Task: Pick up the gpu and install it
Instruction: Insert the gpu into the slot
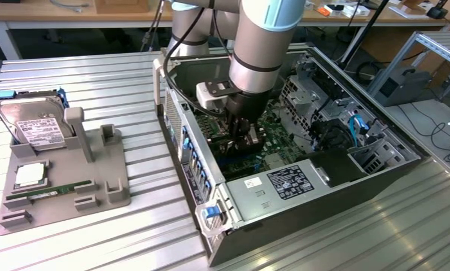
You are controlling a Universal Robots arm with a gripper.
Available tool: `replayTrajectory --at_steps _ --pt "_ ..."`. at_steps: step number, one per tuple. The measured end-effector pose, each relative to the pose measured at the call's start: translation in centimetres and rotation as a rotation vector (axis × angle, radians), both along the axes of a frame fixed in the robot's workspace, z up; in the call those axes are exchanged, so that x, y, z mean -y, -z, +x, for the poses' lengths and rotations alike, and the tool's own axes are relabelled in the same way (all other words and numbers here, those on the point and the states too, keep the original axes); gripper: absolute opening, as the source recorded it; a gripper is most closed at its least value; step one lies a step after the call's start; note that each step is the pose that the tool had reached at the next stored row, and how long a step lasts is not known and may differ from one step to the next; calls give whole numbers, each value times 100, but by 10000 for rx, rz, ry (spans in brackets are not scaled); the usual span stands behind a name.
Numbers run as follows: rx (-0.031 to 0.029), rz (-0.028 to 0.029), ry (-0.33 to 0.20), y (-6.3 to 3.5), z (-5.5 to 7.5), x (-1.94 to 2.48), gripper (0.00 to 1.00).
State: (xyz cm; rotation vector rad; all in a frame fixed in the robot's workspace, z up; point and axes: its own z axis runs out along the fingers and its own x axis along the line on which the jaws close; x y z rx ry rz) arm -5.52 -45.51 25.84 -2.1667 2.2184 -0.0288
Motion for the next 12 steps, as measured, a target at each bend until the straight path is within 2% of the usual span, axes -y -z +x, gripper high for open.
replayTrajectory --at_steps 3,5,7,12 --pt "1 -353 0 0 0 0 27" --pt "1 -453 -1 1 0 0 27" --pt "0 -479 0 0 0 0 27" --pt "1 -481 -1 -9 0 -1 27"
